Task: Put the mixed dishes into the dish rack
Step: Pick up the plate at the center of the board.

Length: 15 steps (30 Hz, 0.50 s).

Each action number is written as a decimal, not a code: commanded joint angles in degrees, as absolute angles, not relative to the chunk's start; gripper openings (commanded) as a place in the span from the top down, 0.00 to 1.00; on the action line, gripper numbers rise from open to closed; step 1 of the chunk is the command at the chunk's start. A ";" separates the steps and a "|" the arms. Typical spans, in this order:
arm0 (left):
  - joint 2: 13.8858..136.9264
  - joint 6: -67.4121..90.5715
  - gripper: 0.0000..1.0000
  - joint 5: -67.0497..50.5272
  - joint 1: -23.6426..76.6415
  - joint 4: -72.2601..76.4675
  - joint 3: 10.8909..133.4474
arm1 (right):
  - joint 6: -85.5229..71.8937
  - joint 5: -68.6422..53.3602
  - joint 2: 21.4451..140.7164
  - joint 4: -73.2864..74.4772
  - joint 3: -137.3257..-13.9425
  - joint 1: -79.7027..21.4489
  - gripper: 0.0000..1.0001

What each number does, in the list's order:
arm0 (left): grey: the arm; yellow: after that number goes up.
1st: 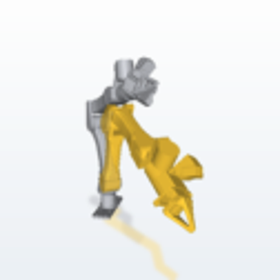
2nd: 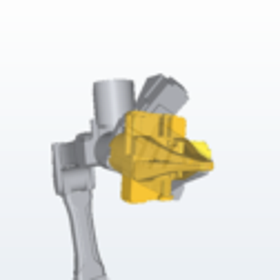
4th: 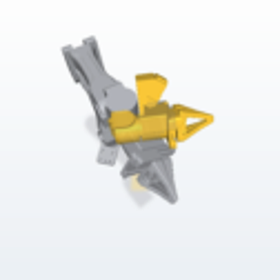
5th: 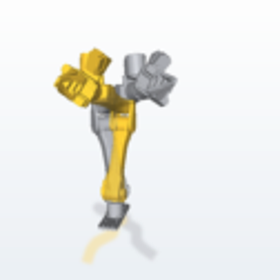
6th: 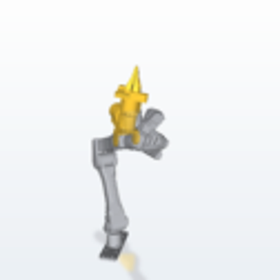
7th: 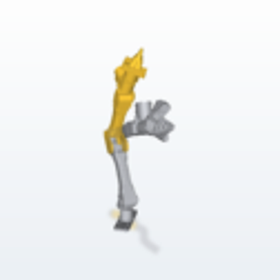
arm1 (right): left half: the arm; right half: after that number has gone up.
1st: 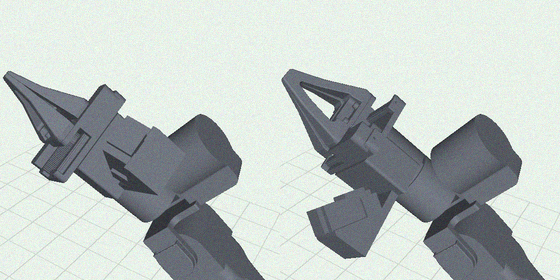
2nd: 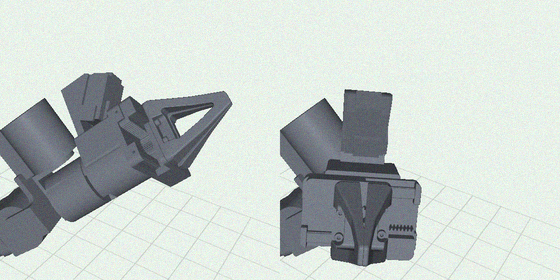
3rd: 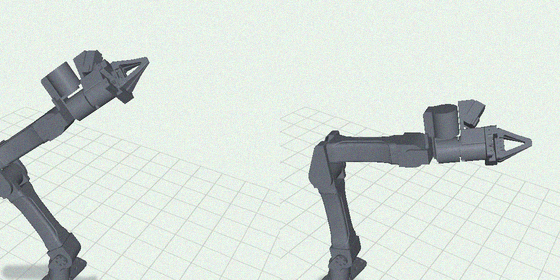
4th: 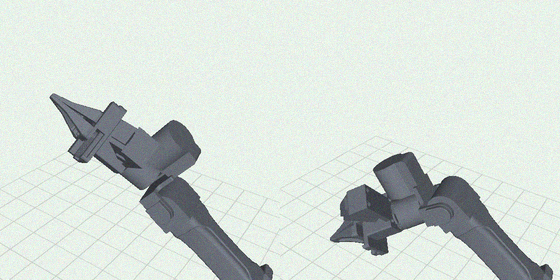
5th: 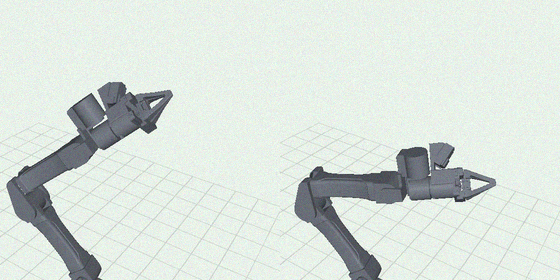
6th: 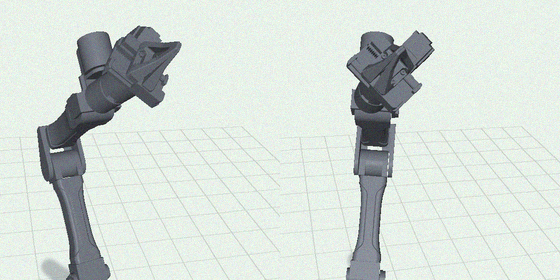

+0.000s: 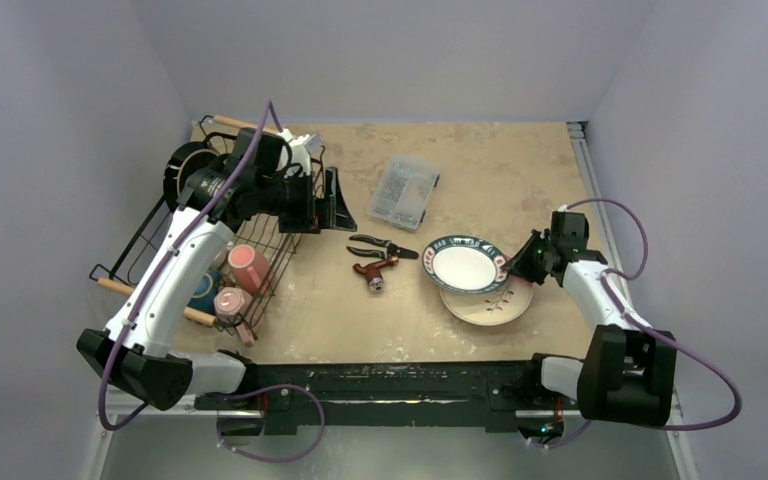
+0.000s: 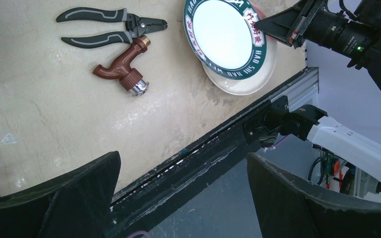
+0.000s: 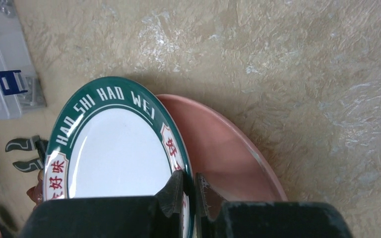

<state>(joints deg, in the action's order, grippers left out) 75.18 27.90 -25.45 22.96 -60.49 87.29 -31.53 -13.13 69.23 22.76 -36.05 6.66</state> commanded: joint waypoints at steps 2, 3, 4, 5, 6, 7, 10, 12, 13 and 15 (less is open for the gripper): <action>75.07 27.85 0.03 -26.91 23.20 -58.52 87.79 | -29.10 -6.99 68.29 32.33 -41.37 6.59 1.00; 75.55 27.66 0.03 -26.89 23.19 -58.89 88.28 | -28.57 -6.72 68.15 32.92 -42.06 6.55 1.00; 76.04 27.87 0.03 -27.06 23.16 -59.28 88.81 | -28.08 -6.86 68.08 33.93 -42.74 6.55 1.00; 76.46 28.31 0.03 -27.55 23.20 -59.27 89.20 | -27.82 -7.43 67.86 34.94 -43.47 6.54 1.00; 76.68 28.97 0.03 -28.23 23.20 -58.76 89.14 | -27.78 -8.49 67.37 35.71 -43.92 6.59 1.00; 76.72 29.77 0.03 -29.04 23.20 -58.07 88.82 | -27.77 -9.81 66.62 35.91 -44.21 6.55 1.00; 76.76 30.78 0.03 -30.94 23.20 -57.16 88.46 | -29.41 -11.95 62.96 35.90 -44.94 6.54 1.00; 76.90 30.22 0.03 -31.46 23.20 -57.48 88.99 | -31.56 -13.43 60.88 34.86 -45.74 6.52 1.00; 77.20 30.13 0.03 -31.71 23.20 -57.88 89.38 | -31.83 -15.67 60.22 33.91 -46.26 6.58 1.00; 78.24 30.80 0.02 -32.87 23.09 -58.44 90.23 | -32.47 -17.70 60.05 33.39 -47.82 6.53 1.00</action>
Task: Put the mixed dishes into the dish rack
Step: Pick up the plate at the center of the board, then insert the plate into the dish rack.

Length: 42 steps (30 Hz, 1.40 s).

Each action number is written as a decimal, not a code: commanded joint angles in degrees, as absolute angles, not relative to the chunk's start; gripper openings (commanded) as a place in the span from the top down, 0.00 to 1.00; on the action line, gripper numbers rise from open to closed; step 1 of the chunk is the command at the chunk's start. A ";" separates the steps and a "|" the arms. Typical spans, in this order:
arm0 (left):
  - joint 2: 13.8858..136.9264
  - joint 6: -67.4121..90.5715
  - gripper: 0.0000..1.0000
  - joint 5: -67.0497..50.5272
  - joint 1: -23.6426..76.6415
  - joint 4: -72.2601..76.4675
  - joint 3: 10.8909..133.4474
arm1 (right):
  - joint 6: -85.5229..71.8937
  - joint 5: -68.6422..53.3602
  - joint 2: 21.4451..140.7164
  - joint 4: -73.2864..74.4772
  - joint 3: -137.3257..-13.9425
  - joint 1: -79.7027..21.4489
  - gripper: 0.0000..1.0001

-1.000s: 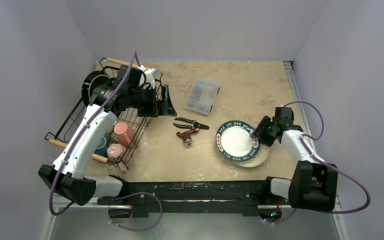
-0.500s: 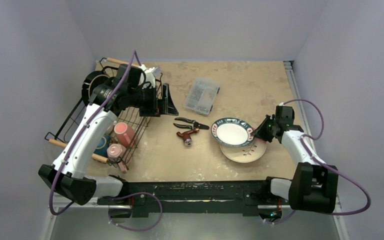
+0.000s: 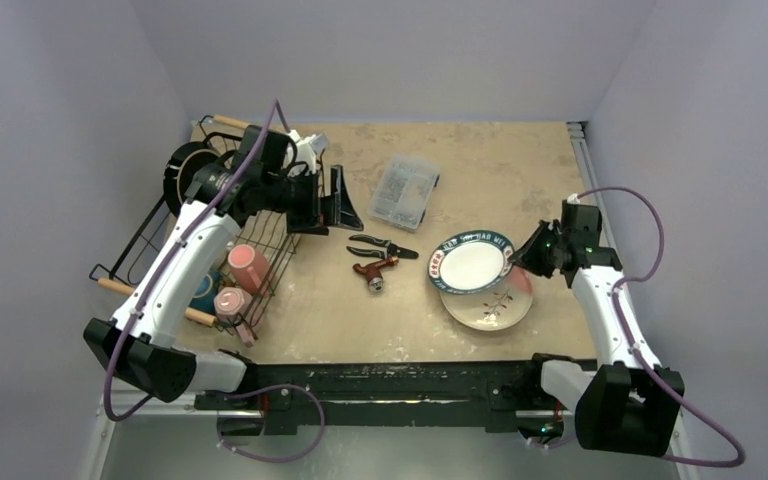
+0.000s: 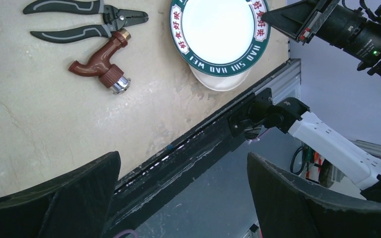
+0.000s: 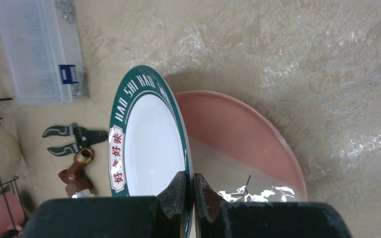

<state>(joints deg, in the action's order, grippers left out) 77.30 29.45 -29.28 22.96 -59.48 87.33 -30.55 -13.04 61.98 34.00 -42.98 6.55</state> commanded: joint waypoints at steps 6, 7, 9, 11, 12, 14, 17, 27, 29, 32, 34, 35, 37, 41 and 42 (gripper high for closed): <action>79.28 36.69 0.00 -37.93 23.12 -53.43 89.66 | -35.41 -20.34 59.24 31.56 -50.45 6.58 1.00; 79.04 36.79 0.00 -37.64 22.99 -53.07 89.93 | -36.08 -20.99 58.90 30.41 -50.40 6.59 1.00; 78.97 37.73 0.00 -37.46 22.31 -52.63 90.49 | -37.34 -22.83 58.52 28.42 -50.64 6.59 1.00; 79.18 39.72 0.00 -37.97 21.31 -52.10 90.54 | -38.02 -23.60 58.49 28.20 -51.72 6.56 1.00; 79.26 40.54 0.00 -38.39 20.99 -51.30 90.16 | -38.02 -23.52 58.60 28.59 -52.22 6.59 1.00; 79.44 41.72 0.00 -39.58 20.91 -49.83 88.88 | -37.56 -23.05 58.67 29.50 -52.84 6.65 1.00; 79.02 42.60 0.00 -40.23 20.92 -48.01 86.68 | -38.05 -25.85 58.99 27.95 -53.03 6.65 1.00; 82.14 46.34 0.13 -42.37 20.61 -35.66 78.37 | -44.02 -41.17 64.68 19.05 -62.30 4.82 1.00; 84.29 46.28 0.11 -42.88 20.65 -33.95 79.11 | -46.42 -43.59 65.54 16.37 -63.72 3.20 1.00; 87.33 48.22 0.11 -44.50 20.69 -32.06 81.78 | -46.19 -44.82 66.93 16.06 -66.68 0.58 1.00; 88.56 50.67 0.12 -45.56 21.10 -28.93 82.46 | -46.45 -45.92 67.31 15.79 -67.97 -1.08 1.00; 88.95 51.57 0.13 -45.76 21.36 -27.81 82.56 | -47.02 -46.30 67.22 15.07 -68.09 -1.49 1.00; 89.43 53.14 0.15 -46.51 21.65 -26.74 82.30 | -48.30 -47.05 67.19 13.55 -67.99 -1.88 1.00; 88.49 54.31 0.18 -46.68 21.85 -25.95 80.39 | -49.04 -47.23 67.95 12.11 -67.44 -2.71 1.00; 88.13 54.21 0.17 -46.63 21.81 -26.19 79.97 | -49.24 -47.13 68.27 12.02 -67.40 -2.78 1.00</action>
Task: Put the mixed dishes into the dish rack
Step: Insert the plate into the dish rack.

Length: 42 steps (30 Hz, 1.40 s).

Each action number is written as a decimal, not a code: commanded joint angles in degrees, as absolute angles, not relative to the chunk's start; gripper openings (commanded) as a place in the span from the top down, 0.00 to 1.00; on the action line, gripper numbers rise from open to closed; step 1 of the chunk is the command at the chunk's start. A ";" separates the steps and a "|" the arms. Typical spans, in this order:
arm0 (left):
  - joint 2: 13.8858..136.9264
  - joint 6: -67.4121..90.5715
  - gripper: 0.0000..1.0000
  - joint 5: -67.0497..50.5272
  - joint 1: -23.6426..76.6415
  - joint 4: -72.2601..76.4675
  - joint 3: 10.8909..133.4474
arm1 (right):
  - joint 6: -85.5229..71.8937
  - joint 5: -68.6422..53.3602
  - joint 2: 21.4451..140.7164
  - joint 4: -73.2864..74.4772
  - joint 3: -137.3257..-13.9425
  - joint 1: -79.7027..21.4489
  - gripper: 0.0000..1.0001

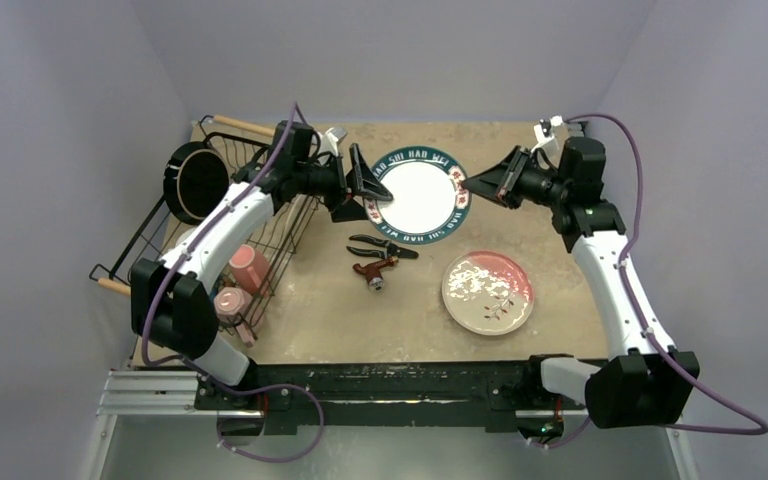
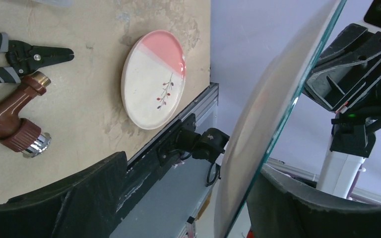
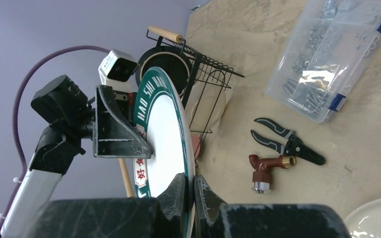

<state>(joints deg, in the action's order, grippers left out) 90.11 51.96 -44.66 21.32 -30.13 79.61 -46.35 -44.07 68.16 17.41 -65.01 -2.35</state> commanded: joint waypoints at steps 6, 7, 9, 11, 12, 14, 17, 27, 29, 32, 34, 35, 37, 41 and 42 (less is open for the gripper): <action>84.26 61.26 0.21 -48.37 21.93 -15.42 73.88 | -50.47 -47.59 69.78 11.22 -67.95 -3.76 1.00; 84.13 63.38 0.29 -49.46 22.03 -12.75 73.34 | -50.21 -47.74 70.21 11.32 -68.02 -4.15 1.00; 84.11 65.47 0.47 -50.88 22.27 -10.00 73.55 | -49.22 -47.96 71.16 11.60 -68.45 -5.18 1.00; 83.97 66.57 0.70 -52.05 22.32 -9.12 74.49 | -46.80 -48.07 72.12 13.05 -69.89 -6.25 1.00; 83.77 67.43 0.78 -52.57 22.28 -9.31 74.79 | -44.71 -48.14 72.68 14.44 -71.15 -6.66 1.00; 83.47 70.17 1.00 -53.18 22.00 -11.31 75.04 | -36.84 -44.20 73.82 21.34 -75.61 -7.45 0.81; 82.53 76.22 1.00 -53.26 21.39 -15.54 74.47 | -23.42 -32.16 74.90 32.94 -83.01 -10.52 0.49; 75.84 79.92 1.00 -42.35 14.42 -45.31 80.01 | 16.54 -20.28 60.18 19.29 -78.56 -29.38 0.11; 75.26 80.98 1.00 -42.34 14.25 -45.90 79.93 | 27.24 -22.06 59.33 20.08 -77.87 -35.07 0.08; 75.32 81.83 1.00 -42.49 14.28 -46.62 79.94 | 36.43 -26.72 65.06 30.01 -84.72 -38.26 0.11; 75.27 82.23 1.00 -42.46 14.24 -47.02 80.26 | 39.99 -27.35 68.17 33.41 -87.93 -40.30 0.13; 75.37 82.46 1.00 -42.24 14.32 -46.88 80.36 | 41.35 -26.98 68.96 33.58 -88.36 -41.40 0.13; 75.09 82.98 1.00 -42.08 14.37 -46.89 80.49 | 42.86 -25.09 69.89 31.53 -87.63 -43.68 0.13; 73.99 83.85 1.00 -41.79 14.41 -47.19 80.29 | 47.56 -23.00 73.62 34.16 -89.16 -47.85 0.16; 73.76 84.12 1.00 -41.83 14.41 -47.15 80.18 | 48.38 -22.78 74.52 35.35 -89.84 -48.40 0.18</action>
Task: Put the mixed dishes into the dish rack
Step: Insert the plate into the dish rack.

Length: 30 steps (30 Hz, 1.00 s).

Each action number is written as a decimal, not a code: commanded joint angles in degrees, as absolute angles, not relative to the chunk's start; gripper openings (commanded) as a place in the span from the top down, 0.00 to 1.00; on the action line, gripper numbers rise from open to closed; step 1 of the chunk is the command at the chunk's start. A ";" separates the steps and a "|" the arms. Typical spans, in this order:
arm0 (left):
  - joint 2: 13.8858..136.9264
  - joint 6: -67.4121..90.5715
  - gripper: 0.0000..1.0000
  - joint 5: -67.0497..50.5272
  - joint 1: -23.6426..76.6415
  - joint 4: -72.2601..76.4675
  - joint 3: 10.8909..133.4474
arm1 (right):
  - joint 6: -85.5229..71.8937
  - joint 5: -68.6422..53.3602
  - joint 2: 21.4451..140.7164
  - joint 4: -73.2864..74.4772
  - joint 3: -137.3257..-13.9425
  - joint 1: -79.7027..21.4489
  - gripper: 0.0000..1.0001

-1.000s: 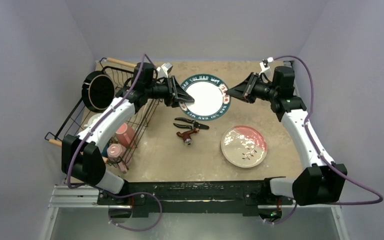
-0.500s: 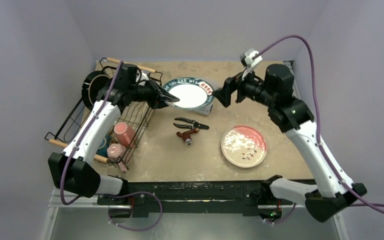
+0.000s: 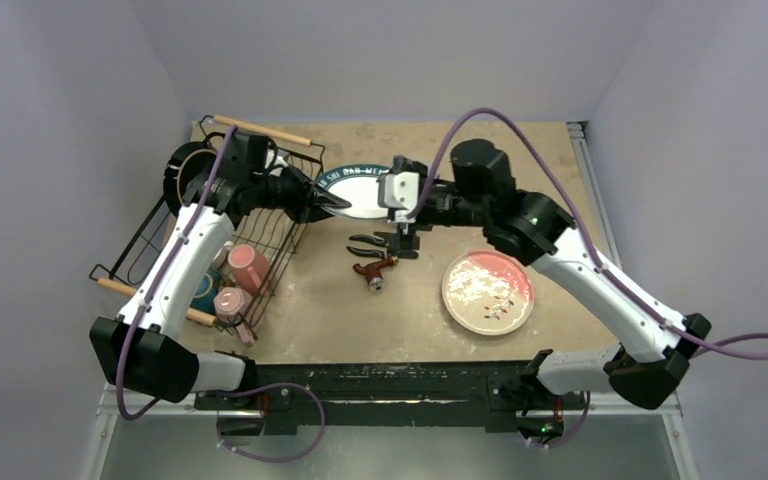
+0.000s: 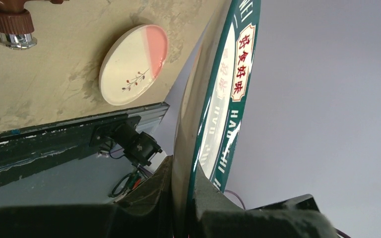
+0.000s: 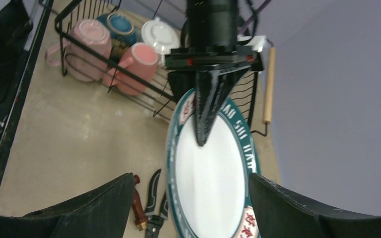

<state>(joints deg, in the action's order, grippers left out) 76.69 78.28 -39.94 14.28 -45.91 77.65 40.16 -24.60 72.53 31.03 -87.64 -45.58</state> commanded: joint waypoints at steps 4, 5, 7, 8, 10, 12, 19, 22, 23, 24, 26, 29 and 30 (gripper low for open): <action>73.18 85.00 1.00 -41.86 14.41 -46.83 80.11 | 49.13 -21.22 76.59 35.25 -89.41 -50.12 0.25; 72.94 85.18 1.00 -42.10 14.41 -46.67 80.15 | 49.47 -19.55 76.99 34.65 -88.95 -50.55 0.30; 72.52 85.17 1.00 -42.36 14.39 -46.56 80.24 | 50.03 -14.90 77.85 33.70 -88.15 -51.57 0.44; 72.43 84.59 1.00 -42.36 14.39 -46.21 80.24 | 49.52 -12.74 78.07 32.51 -87.69 -51.67 0.51; 72.46 82.34 1.00 -42.44 14.35 -45.16 80.51 | 48.73 -10.27 78.52 30.52 -87.01 -51.75 0.66; 72.55 78.77 1.00 -42.60 14.41 -45.32 81.25 | 47.66 -9.68 79.25 30.08 -87.58 -51.72 0.85; 69.31 67.18 0.43 -45.59 11.86 -40.04 79.98 | 44.97 -12.75 80.56 29.86 -88.84 -51.61 1.00; 68.13 46.26 0.36 -38.41 10.57 -52.78 86.26 | 44.16 -15.97 81.96 35.06 -92.51 -50.97 1.00; 67.26 39.39 0.35 -34.38 10.59 -55.40 87.70 | 44.39 -19.05 82.38 37.96 -93.84 -50.26 1.00; 65.64 33.37 0.35 -30.79 10.77 -55.72 87.28 | 44.54 -23.07 82.62 40.56 -94.90 -49.31 1.00; 58.67 22.51 0.35 -26.28 10.80 -49.09 80.55 | 43.78 -30.30 82.28 43.28 -95.17 -47.10 1.00; 46.75 5.33 0.37 -35.27 11.15 -35.07 67.81 | 41.68 -39.74 82.17 47.36 -96.41 -42.44 1.00; 44.30 -2.07 0.38 -42.06 11.37 -31.83 64.53 | 41.52 -43.93 82.43 50.31 -97.47 -41.14 1.00</action>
<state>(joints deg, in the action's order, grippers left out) 55.35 29.76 -32.29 10.94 -44.64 74.89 43.57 -26.94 84.42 44.07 -91.77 -46.19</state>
